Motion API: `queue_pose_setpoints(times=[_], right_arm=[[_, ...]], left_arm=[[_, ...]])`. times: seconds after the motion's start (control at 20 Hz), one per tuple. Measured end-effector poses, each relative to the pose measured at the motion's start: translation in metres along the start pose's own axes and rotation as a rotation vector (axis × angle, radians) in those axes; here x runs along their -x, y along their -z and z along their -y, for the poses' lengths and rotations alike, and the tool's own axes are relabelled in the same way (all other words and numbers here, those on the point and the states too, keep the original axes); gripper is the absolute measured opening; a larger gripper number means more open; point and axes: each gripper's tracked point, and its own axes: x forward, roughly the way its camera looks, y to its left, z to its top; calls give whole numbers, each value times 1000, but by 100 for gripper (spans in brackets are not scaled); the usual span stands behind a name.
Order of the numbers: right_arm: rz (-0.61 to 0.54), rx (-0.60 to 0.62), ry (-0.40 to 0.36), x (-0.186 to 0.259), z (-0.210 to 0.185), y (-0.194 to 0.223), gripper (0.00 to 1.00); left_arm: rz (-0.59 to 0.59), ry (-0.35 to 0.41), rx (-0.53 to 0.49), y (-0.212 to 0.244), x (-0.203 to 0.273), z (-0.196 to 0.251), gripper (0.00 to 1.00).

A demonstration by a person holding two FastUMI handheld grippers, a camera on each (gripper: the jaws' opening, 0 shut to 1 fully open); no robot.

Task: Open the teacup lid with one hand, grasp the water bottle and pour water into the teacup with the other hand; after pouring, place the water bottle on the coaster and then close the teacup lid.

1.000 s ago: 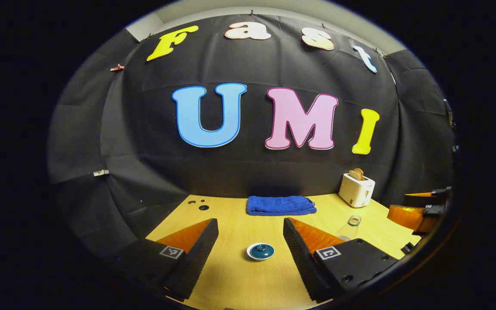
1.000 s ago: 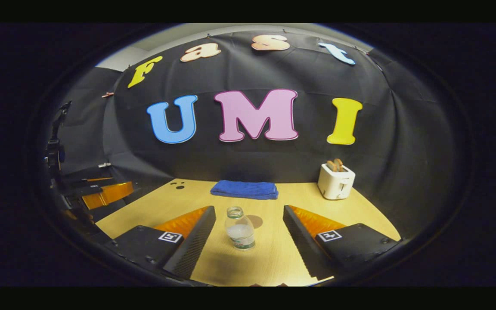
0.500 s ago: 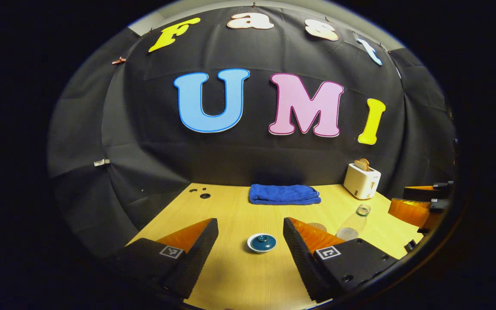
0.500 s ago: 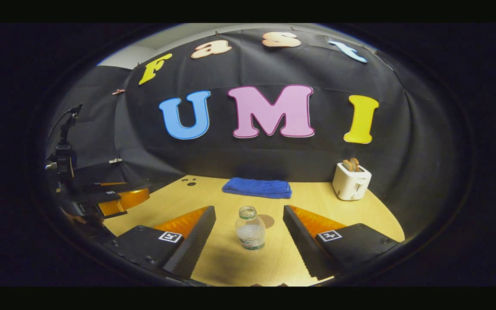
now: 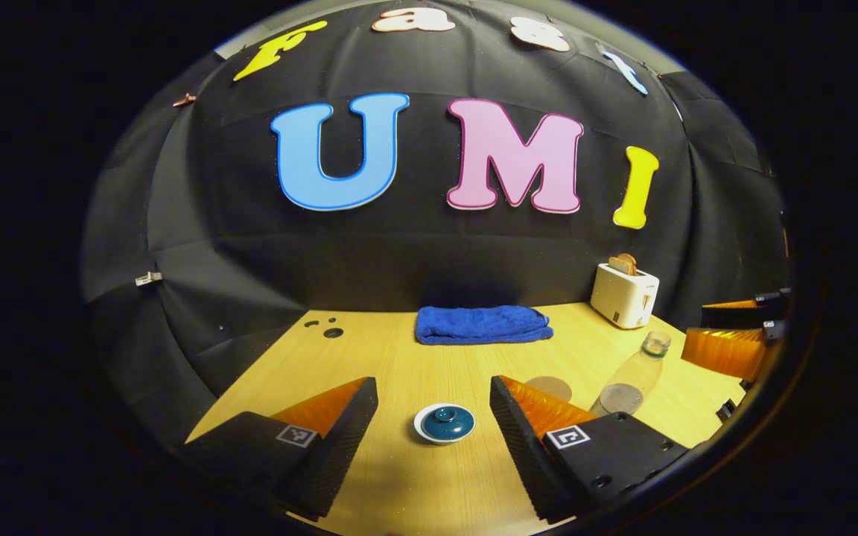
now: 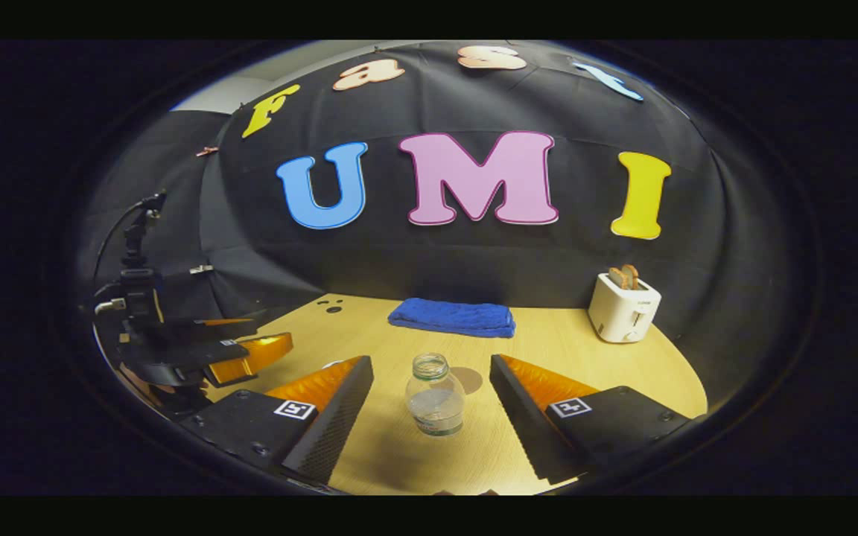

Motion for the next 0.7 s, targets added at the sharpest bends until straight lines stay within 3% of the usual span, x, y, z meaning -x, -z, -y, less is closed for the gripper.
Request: queue_pose_setpoints(times=[0.15, 0.2, 0.25, 0.7], right_arm=[[-16, 16, 9, -7, 3, 13, 98], [-24, 23, 13, -10, 7, 20, 98], [-36, 26, 15, -12, 8, 28, 98], [-83, 16, 11, -26, 7, 70, 98]], left_arm=[[-19, 6, -7, 22, -27, 1, 94], [-22, 10, -13, 30, -37, 2, 98], [-24, 13, -14, 34, -44, 3, 92], [-25, 37, 26, 75, -101, 9, 77]])
